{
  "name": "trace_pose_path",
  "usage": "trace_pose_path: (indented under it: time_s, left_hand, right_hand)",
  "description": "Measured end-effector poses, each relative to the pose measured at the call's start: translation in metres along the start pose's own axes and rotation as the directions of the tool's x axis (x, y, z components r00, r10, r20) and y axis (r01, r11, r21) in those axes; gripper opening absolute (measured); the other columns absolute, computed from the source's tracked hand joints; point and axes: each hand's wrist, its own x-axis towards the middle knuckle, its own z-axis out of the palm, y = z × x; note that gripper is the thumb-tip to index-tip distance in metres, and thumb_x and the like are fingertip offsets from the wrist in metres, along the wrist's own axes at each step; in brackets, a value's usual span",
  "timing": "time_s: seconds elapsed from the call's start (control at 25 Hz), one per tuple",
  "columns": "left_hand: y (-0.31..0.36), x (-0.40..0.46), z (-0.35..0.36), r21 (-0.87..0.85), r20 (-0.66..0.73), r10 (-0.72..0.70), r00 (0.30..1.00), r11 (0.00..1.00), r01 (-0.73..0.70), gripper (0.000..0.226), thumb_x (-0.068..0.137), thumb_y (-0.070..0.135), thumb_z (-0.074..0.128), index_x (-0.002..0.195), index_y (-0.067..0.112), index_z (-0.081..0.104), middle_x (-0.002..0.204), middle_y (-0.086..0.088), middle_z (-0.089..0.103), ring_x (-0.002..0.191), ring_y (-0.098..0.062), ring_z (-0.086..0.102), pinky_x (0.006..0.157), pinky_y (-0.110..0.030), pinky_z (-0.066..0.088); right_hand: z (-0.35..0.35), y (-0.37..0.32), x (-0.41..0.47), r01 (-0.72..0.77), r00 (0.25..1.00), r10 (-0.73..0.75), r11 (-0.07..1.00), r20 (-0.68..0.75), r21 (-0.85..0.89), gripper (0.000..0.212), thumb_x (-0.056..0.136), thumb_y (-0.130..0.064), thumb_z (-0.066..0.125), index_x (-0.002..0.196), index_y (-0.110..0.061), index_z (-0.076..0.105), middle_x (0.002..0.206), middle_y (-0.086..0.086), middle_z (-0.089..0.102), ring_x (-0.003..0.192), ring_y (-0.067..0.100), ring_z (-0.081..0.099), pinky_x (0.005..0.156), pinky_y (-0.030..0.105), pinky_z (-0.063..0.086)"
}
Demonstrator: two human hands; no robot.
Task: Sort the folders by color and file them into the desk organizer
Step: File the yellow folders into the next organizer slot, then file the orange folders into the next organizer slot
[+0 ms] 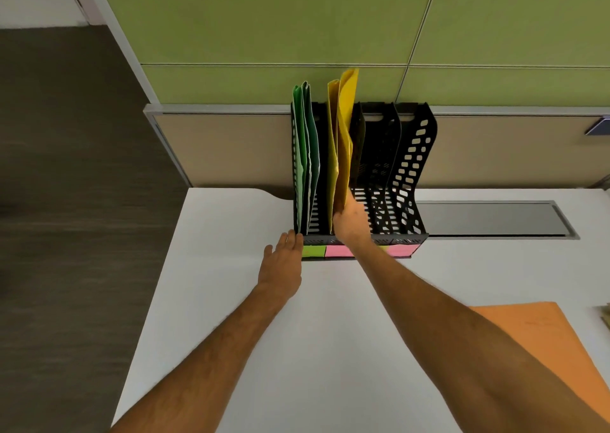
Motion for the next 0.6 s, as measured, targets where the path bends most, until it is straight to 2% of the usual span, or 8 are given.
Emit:
trace_pose_path:
  time_s: [0.12, 0.24, 0.32, 0.44, 0.52, 0.6]
  left_hand:
    - [-0.001, 0.000, 0.002, -0.005, 0.001, -0.003, 1.000, 1.000, 0.003, 0.081, 0.096, 0.011, 0.056, 0.159, 0.013, 0.006, 0.168, -0.007, 0.008, 0.154, -0.025, 0.009, 0.122, -0.048, 0.020]
    - [-0.001, 0.001, 0.000, -0.012, 0.015, 0.006, 1.000, 1.000, -0.006, 0.081, 0.096, 0.012, 0.057, 0.159, 0.013, 0.006, 0.168, -0.008, 0.009, 0.154, -0.026, 0.010, 0.122, -0.047, 0.022]
    - [-0.002, -0.002, -0.004, -0.029, 0.014, 0.020, 1.000, 0.999, -0.020, 0.080, 0.096, 0.013, 0.059, 0.159, 0.013, 0.009, 0.167, -0.008, 0.012, 0.153, -0.027, 0.013, 0.121, -0.044, 0.026]
    - [-0.001, -0.016, -0.007, -0.101, -0.001, 0.002, 1.000, 0.995, -0.002, 0.079, 0.098, 0.017, 0.058, 0.160, 0.014, 0.009, 0.168, -0.006, 0.011, 0.154, -0.027, 0.011, 0.123, -0.040, 0.023]
    - [0.008, -0.038, -0.004, -0.150, -0.005, 0.002, 1.000, 0.989, -0.003, 0.079, 0.101, 0.022, 0.055, 0.160, 0.016, 0.003, 0.169, -0.004, 0.004, 0.155, -0.024, 0.005, 0.125, -0.038, 0.016]
    - [0.021, -0.069, 0.003, -0.225, -0.010, -0.009, 1.000, 0.974, 0.007, 0.078, 0.102, 0.028, 0.053, 0.160, 0.020, 0.001, 0.169, -0.002, 0.001, 0.155, -0.022, 0.003, 0.125, -0.038, 0.014]
  right_hand:
    - [0.006, 0.017, -0.005, -0.070, 0.992, 0.081, 0.991, 0.097, -0.115, 0.018, 0.101, -0.019, 0.051, 0.115, -0.009, 0.056, 0.089, 0.007, 0.065, 0.078, 0.025, 0.066, 0.073, 0.040, 0.061]
    - [0.002, 0.014, -0.008, -0.062, 0.988, 0.063, 0.998, 0.144, -0.011, 0.023, 0.102, -0.023, 0.049, 0.121, -0.011, 0.054, 0.094, 0.008, 0.068, 0.078, 0.022, 0.065, 0.073, 0.041, 0.059]
    - [-0.008, 0.015, -0.025, -0.039, 0.988, 0.029, 0.997, 0.155, 0.065, 0.031, 0.102, -0.019, 0.049, 0.132, -0.013, 0.050, 0.102, 0.008, 0.070, 0.084, 0.024, 0.068, 0.077, 0.043, 0.058]
    - [-0.020, 0.034, -0.074, 0.004, 0.987, -0.006, 1.000, 0.160, 0.010, 0.052, 0.101, -0.020, 0.051, 0.151, -0.016, 0.038, 0.133, 0.012, 0.064, 0.114, 0.030, 0.063, 0.101, 0.043, 0.050]
    - [-0.027, 0.053, -0.114, 0.012, 0.983, 0.003, 0.997, 0.182, -0.081, 0.056, 0.101, -0.026, 0.053, 0.154, -0.021, 0.035, 0.152, 0.007, 0.048, 0.138, 0.027, 0.047, 0.113, 0.040, 0.037]
    - [-0.035, 0.070, -0.155, 0.006, 0.975, 0.028, 0.988, 0.219, -0.152, 0.056, 0.103, -0.033, 0.050, 0.155, -0.030, 0.030, 0.161, 0.004, 0.034, 0.149, 0.025, 0.031, 0.119, 0.039, 0.026]
